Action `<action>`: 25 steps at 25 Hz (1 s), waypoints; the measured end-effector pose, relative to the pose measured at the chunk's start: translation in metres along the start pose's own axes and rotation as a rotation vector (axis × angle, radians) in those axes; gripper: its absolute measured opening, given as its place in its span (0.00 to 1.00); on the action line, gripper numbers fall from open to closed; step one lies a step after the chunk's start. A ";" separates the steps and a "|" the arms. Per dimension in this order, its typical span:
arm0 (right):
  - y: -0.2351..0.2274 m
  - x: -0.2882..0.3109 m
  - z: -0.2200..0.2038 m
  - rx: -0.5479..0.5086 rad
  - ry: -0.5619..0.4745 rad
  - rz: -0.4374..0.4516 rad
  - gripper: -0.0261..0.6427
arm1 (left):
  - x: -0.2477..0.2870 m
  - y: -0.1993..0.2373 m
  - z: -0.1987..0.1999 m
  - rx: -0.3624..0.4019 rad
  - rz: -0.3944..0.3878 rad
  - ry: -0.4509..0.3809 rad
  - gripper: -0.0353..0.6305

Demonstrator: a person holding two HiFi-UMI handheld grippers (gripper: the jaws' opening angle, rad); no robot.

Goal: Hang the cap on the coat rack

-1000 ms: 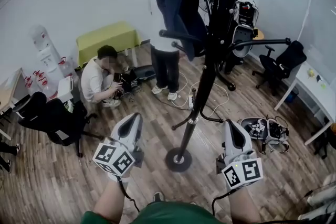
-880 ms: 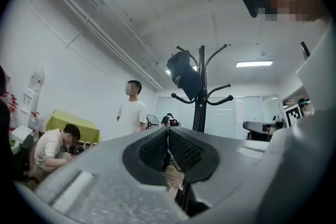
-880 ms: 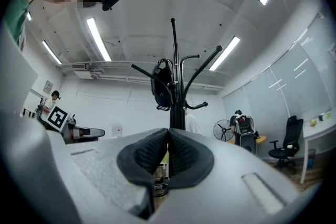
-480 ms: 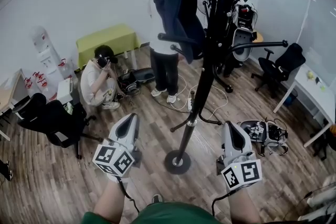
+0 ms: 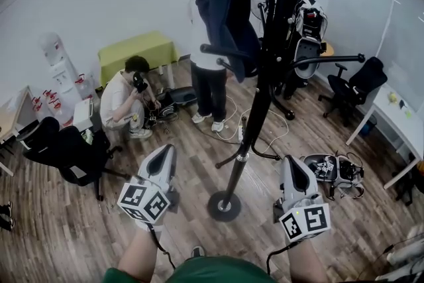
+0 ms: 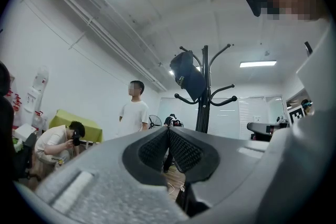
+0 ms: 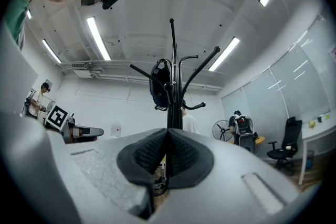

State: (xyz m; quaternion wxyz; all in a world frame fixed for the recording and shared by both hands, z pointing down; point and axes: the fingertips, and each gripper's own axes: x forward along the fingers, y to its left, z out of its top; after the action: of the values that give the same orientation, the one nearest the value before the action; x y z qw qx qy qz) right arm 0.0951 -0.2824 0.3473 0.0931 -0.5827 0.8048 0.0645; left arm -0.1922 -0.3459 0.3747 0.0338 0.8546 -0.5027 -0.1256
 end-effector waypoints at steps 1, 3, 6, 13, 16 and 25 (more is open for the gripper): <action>0.000 0.000 0.000 0.001 -0.001 0.000 0.04 | 0.000 0.000 -0.001 -0.001 0.000 0.002 0.08; -0.001 0.001 0.001 0.007 -0.004 -0.001 0.04 | 0.000 0.000 -0.003 -0.003 0.000 0.008 0.08; -0.001 0.002 0.001 0.016 -0.008 -0.004 0.04 | 0.000 0.001 -0.005 -0.002 0.001 0.015 0.08; -0.001 0.003 0.003 0.011 -0.010 -0.004 0.04 | 0.000 0.002 -0.002 -0.001 -0.001 0.007 0.08; -0.001 0.002 0.005 0.012 -0.014 -0.004 0.04 | 0.000 0.002 -0.002 -0.006 -0.003 0.007 0.08; 0.000 0.001 0.005 0.012 -0.015 -0.005 0.04 | -0.001 0.004 -0.001 -0.011 0.000 0.004 0.08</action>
State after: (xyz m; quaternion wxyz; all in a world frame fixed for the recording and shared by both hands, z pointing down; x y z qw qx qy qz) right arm 0.0958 -0.2819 0.3419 0.1027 -0.5837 0.8029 0.0638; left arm -0.1956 -0.3472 0.3769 0.0395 0.8548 -0.5018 -0.1266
